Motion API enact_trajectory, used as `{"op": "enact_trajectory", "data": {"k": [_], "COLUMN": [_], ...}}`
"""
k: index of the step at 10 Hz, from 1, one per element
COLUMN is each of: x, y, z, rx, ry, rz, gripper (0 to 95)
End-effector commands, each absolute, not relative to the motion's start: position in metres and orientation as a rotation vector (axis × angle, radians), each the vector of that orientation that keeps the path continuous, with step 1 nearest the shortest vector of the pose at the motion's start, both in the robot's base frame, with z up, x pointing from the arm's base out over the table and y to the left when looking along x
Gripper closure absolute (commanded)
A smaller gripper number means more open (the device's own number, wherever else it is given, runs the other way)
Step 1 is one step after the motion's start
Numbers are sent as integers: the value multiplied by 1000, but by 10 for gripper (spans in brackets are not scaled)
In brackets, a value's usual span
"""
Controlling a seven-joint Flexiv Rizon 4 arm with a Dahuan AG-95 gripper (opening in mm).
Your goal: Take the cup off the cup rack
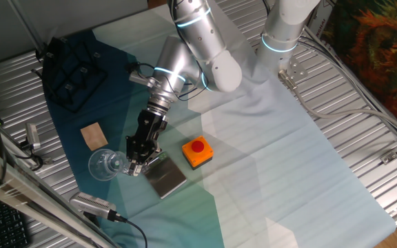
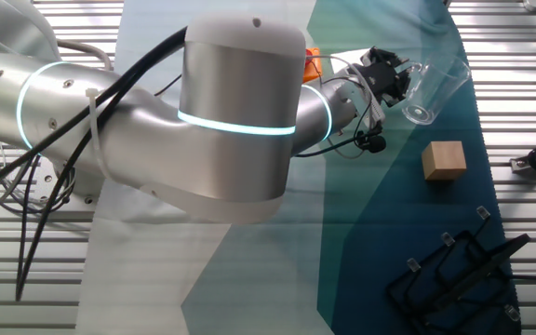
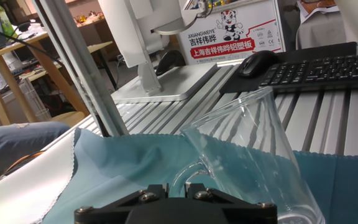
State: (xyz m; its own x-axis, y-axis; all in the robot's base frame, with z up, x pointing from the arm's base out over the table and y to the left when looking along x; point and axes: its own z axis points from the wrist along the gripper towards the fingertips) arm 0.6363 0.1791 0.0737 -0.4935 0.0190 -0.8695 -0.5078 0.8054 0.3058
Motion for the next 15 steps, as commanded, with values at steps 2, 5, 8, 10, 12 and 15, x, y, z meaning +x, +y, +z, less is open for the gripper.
{"op": "enact_trajectory", "data": {"k": [2,5,8,10,12,15], "x": [636,636,637,637,637,637], "y": [179,179,179,179,179,179], "z": [73,73,73,73,72,72], "rx": [-358,-356,-354,-354,-355,-359], "ry": [1985,1978,1973,1967,1964,1961], "rz": [670,672,673,671,672,669], "gripper": [950,950,950,950,950,950]}}
